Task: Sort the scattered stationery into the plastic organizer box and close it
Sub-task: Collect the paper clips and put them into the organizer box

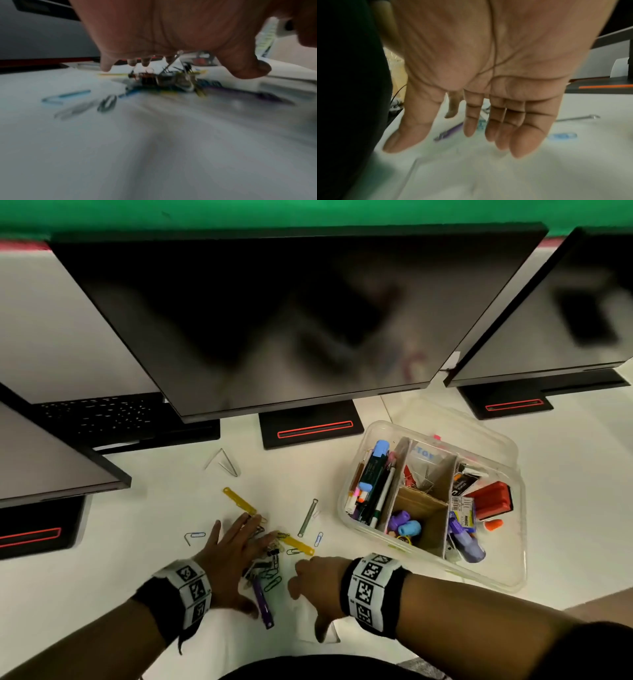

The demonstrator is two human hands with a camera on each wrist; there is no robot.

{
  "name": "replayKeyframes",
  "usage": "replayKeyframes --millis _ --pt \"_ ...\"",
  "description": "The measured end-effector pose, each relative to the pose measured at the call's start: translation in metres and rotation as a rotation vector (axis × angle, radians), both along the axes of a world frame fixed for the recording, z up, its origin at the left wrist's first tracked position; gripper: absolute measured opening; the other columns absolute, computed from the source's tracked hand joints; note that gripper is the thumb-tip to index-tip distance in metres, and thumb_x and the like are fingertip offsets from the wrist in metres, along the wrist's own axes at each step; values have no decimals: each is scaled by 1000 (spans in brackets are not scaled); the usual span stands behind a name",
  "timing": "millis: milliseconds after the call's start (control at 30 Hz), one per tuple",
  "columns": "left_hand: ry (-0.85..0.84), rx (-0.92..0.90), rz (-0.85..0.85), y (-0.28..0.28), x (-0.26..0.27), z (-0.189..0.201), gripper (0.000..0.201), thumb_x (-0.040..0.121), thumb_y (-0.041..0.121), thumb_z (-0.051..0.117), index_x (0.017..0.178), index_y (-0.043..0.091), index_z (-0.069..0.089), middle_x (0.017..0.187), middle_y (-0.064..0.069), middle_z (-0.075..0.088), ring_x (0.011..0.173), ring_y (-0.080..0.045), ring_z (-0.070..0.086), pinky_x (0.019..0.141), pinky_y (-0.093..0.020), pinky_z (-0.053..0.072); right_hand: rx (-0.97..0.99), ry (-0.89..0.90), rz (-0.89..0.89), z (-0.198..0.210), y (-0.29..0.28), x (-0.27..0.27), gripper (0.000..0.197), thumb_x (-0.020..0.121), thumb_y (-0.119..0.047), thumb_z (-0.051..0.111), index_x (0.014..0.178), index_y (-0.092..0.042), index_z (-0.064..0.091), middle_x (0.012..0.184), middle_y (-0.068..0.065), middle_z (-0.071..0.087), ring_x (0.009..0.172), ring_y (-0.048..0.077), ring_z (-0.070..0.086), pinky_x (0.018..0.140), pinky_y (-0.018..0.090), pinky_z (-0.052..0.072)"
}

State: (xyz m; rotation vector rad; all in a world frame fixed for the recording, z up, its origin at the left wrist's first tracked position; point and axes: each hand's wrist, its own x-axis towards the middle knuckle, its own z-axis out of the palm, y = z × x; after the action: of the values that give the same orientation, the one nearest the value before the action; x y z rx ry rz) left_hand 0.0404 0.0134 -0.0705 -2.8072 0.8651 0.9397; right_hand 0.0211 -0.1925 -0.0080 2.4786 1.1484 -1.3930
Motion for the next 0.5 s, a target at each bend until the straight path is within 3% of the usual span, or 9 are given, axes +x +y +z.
replayKeyframes --millis 33,100,167,300,500 --pt "-47 -26 -17 3 -8 -5 128 31 99 21 129 43 -40 159 -7 -7 140 -24 -25 110 -60 2 18 0 -11 -7 -3 -4 77 72 -40 77 135 -14 41 129 16 41 113 37 47 88 46 46" --pt "-17 8 38 9 -16 -14 134 33 102 18 144 34 -17 152 -13 27 140 -31 9 99 -60 28 65 -16 -24 -20 -6 -11 79 68 -37 80 133 -15 40 129 16 38 111 38 46 85 47 47" --pt "-46 -14 120 7 -16 -23 139 32 102 20 147 25 5 142 -11 38 129 -31 29 90 -55 39 111 -41 -43 -27 -7 -15 77 68 -34 81 131 -14 41 128 17 38 108 38 46 82 46 47" --pt "-35 -27 103 1 -14 -28 127 37 100 26 139 24 40 138 -10 41 127 -31 33 87 -55 45 154 -42 -145 -35 -3 -15 61 74 -32 76 124 -14 47 125 16 40 107 38 47 82 46 46" --pt "-84 -53 160 -5 -9 -26 95 63 89 21 133 26 42 133 -6 45 123 -28 36 81 -53 52 164 -75 -322 -42 4 1 45 81 -29 69 120 -11 55 122 14 46 111 35 51 88 43 48"
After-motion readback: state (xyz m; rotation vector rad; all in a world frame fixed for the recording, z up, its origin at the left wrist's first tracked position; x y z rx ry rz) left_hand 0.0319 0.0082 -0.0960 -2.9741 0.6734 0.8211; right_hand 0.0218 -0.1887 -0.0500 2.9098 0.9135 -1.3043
